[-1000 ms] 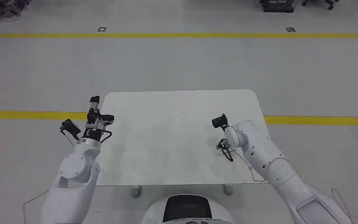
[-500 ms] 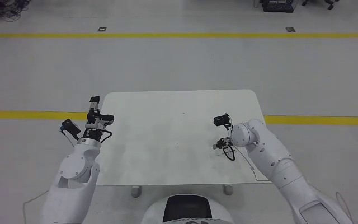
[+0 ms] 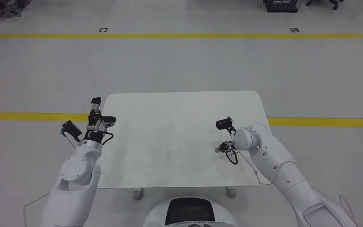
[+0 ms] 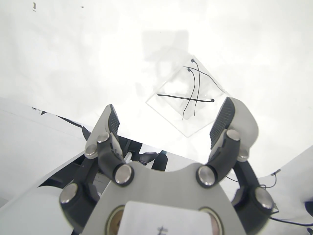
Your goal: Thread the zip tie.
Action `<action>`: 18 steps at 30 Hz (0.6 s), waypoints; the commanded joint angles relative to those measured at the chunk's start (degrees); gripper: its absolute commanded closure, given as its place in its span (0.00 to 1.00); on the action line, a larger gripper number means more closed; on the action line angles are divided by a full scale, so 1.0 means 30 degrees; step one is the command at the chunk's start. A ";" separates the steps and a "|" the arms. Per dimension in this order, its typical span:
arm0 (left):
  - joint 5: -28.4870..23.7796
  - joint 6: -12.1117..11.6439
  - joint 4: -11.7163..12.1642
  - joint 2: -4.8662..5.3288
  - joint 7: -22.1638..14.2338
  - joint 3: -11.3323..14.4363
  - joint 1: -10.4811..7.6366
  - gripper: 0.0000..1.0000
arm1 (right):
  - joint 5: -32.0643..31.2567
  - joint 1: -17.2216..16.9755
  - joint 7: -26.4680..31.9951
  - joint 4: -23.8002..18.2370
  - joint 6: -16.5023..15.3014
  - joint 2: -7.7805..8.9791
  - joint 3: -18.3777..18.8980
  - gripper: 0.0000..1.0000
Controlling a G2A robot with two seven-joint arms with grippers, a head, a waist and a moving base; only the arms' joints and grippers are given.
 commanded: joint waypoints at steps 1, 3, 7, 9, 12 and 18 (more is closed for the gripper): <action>0.0000 0.0000 0.0000 0.0000 0.0000 0.0000 0.0000 0.00 | -0.0321 -0.0103 -0.0314 -0.0130 -0.0030 0.0031 0.0009 0.00; 0.0000 0.0000 0.0000 0.0000 0.0000 0.0000 0.0000 0.00 | -0.0610 -0.0186 -0.0023 -0.0412 0.0048 0.0082 0.0070 0.00; 0.0000 0.0000 0.0000 0.0000 0.0000 0.0000 0.0000 0.00 | -0.1005 -0.0336 0.0556 -0.0867 0.0307 0.0156 0.0187 0.02; 0.0000 0.0000 0.0000 0.0000 0.0000 0.0000 0.0000 0.00 | -0.1029 -0.0428 0.0663 -0.1010 0.0398 0.0171 0.0235 0.44; 0.0000 0.0000 0.0000 0.0000 0.0000 0.0000 0.0000 0.00 | -0.1039 -0.0567 0.0787 -0.1183 0.0466 0.0191 0.0307 0.53; 0.0000 0.0000 0.0000 0.0000 0.0000 0.0000 0.0000 0.00 | -0.1194 -0.0804 0.0515 -0.1105 0.0432 0.0182 0.0251 0.58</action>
